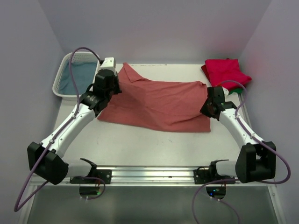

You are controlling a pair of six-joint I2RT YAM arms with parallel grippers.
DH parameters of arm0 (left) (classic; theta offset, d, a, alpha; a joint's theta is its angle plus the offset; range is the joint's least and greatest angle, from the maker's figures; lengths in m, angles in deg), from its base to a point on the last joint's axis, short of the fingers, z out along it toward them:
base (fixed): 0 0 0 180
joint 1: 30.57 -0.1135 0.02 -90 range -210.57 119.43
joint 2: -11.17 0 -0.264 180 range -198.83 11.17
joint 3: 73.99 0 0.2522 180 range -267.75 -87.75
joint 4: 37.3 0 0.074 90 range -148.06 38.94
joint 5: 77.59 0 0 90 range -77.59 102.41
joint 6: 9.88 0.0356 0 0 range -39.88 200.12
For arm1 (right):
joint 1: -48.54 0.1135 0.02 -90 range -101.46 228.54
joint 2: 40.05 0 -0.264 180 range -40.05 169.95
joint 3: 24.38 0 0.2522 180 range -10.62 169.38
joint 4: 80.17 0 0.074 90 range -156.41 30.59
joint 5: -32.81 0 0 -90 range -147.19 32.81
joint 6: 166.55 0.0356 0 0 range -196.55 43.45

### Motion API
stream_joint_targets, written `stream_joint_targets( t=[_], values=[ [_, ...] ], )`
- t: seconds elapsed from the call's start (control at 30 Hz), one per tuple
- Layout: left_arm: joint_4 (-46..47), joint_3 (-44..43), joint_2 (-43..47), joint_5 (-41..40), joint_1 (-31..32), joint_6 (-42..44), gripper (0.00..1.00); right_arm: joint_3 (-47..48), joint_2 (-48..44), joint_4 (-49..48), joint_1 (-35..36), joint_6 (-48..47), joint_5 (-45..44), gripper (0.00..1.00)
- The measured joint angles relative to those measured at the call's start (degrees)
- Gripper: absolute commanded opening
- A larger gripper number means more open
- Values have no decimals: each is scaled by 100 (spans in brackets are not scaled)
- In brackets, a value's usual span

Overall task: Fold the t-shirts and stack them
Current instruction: Flatten the tshirt out

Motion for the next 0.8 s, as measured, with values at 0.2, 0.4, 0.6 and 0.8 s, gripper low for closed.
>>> stream_joint_targets(
  t=[0.2, 0.4, 0.6, 0.8],
  values=[
    [-72, -811, -1950, -151, -352, -52, 0, 0, 68, -105, -2, -7, -13, 0],
    [-439, -798, -3681, 46, -461, -52, 0, -9, 393, -372, -2, -7, -13, 0],
    [-378, -1318, -4135, 177, -492, -55, 0, 48, 1373, -621, -2, -7, -9, 0],
    [-391, -1300, -4133, 168, -505, -52, 0, 46, 1506, -802, -2, -7, -68, 0]
  ],
)
